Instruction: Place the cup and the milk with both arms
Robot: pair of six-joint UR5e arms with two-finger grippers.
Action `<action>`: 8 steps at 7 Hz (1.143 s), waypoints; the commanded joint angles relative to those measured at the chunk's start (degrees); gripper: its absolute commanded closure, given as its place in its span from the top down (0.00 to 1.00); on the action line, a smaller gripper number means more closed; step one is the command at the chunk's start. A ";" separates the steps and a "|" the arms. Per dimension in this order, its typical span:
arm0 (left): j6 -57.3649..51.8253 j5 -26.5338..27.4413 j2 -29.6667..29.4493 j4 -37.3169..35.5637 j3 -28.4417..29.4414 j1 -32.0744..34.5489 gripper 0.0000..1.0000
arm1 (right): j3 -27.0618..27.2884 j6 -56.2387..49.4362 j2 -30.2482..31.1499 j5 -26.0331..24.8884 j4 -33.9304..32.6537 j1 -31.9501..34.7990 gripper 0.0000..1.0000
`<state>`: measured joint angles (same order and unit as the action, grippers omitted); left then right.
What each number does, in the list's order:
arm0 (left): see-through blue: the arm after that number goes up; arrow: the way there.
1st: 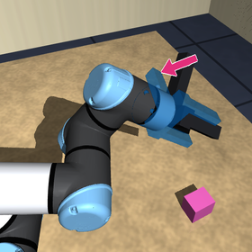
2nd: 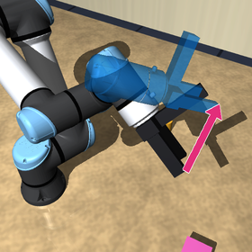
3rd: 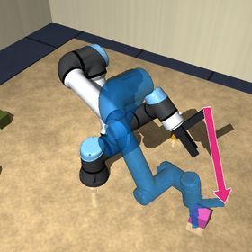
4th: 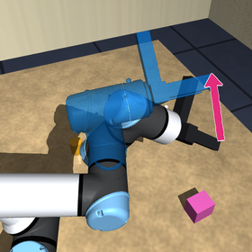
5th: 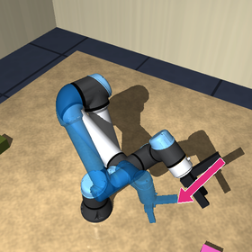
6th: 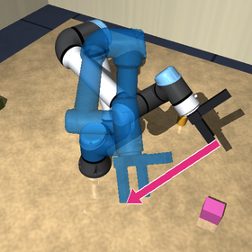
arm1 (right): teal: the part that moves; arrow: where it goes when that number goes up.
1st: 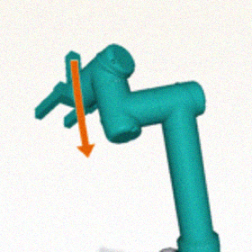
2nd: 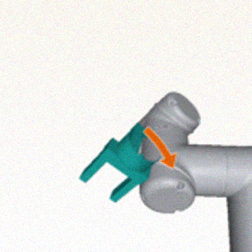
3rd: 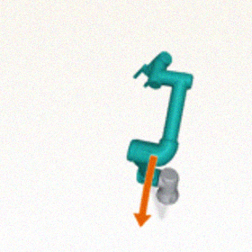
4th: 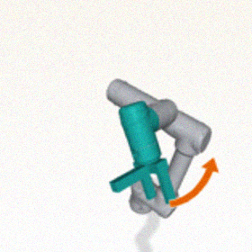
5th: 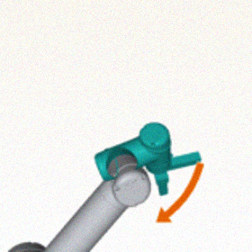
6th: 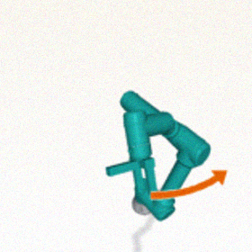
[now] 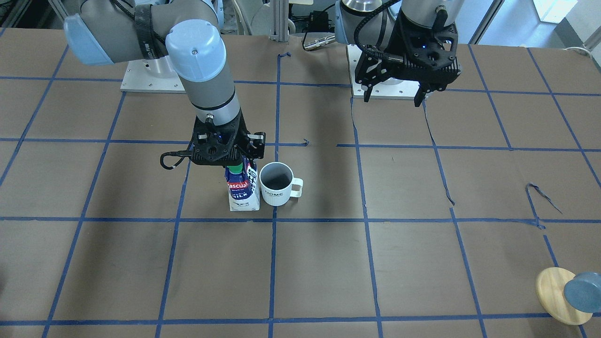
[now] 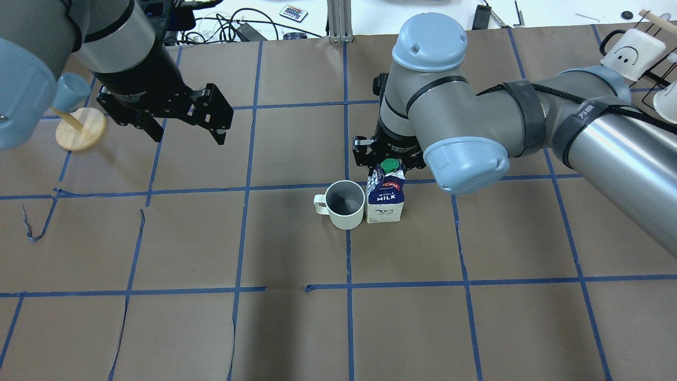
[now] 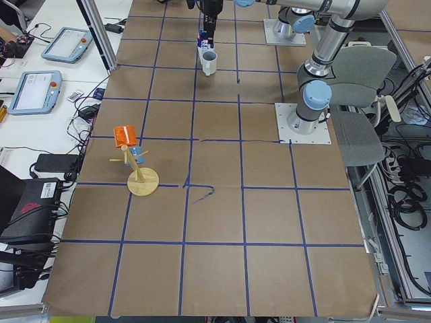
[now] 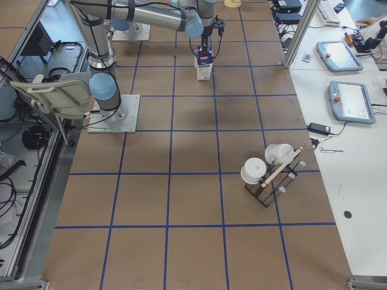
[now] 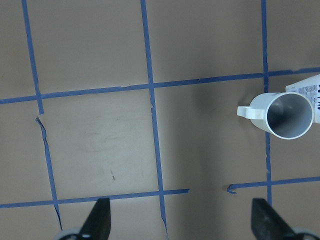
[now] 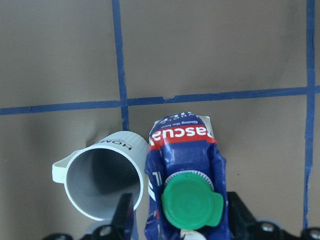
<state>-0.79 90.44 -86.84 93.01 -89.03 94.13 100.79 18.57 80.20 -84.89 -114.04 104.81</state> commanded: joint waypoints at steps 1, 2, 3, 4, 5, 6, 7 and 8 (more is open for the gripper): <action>0.00 0.00 0.00 -0.02 0.09 0.00 1.00 | -8.97 -1.51 -0.92 0.17 5.97 -0.93 1.00; 0.00 0.00 0.00 -0.02 0.00 0.00 1.00 | -14.60 -4.74 -2.84 -0.53 10.12 -1.71 1.00; 0.00 0.00 0.00 -0.02 0.00 0.00 1.00 | -16.92 -10.60 -3.12 -2.71 11.38 -5.46 1.00; 0.00 0.00 0.00 -0.02 0.00 0.00 1.00 | -16.94 -17.28 -1.99 -2.99 13.13 -10.63 1.00; 0.00 0.00 0.00 -0.02 0.00 0.00 1.00 | -15.90 -22.39 3.33 -3.00 16.28 -13.38 1.00; 0.00 0.00 0.00 -0.02 0.00 0.00 1.00 | -12.84 -22.96 8.78 -3.17 18.57 -13.58 1.00; 0.00 0.00 0.00 -0.02 0.00 0.00 1.00 | -9.94 -22.79 10.23 -2.82 17.64 -13.41 1.00; 0.00 0.00 0.00 -0.02 0.00 0.00 1.00 | -9.56 -23.14 10.68 -4.39 15.71 -13.58 1.00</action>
<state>-0.79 90.44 -86.84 92.99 -89.03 94.13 89.67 -4.04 89.33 -88.18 -96.94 91.48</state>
